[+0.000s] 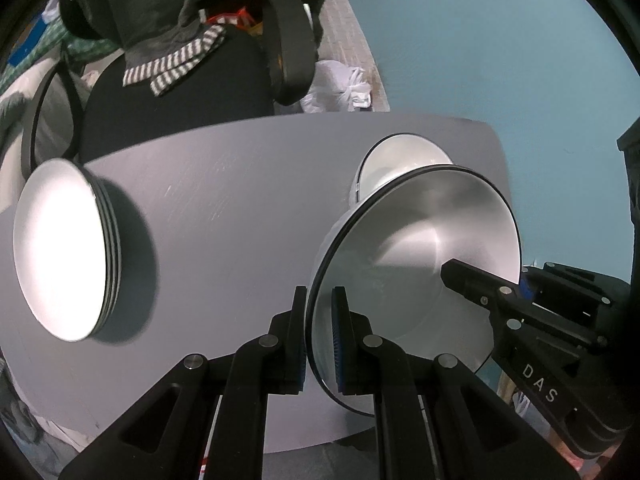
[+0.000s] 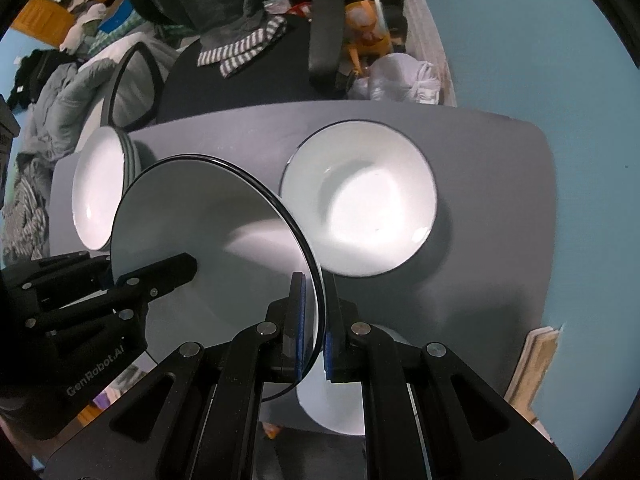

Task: Organize plates and bowls

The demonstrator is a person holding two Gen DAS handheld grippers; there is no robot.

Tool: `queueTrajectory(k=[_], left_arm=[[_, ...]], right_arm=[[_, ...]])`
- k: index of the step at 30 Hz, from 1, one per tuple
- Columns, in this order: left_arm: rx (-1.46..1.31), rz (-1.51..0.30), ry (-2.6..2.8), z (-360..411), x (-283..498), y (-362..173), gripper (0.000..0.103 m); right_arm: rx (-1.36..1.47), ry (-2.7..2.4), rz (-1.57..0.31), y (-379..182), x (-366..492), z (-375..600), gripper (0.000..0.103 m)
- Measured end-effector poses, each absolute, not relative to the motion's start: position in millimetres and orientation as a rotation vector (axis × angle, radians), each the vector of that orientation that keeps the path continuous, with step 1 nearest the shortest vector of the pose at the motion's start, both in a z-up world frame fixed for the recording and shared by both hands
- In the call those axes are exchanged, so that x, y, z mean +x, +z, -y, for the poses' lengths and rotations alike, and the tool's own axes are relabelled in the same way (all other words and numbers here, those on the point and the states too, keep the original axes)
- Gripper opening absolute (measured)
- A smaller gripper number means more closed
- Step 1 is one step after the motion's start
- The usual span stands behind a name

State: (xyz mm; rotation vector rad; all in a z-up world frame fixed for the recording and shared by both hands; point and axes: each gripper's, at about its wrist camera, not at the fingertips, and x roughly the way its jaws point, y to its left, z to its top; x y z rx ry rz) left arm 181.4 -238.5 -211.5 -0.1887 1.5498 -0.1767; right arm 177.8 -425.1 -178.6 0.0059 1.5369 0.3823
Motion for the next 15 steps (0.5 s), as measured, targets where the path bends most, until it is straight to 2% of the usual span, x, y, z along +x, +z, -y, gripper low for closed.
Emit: queueTrajectory(k=[15], left_arm=[[-0.155,-1.585,-0.192,274.1,224.6,-224.6,0.010]], right_arm=[[0.042,0.328,-1.553,-187.4,220.5,454.0,0.007]])
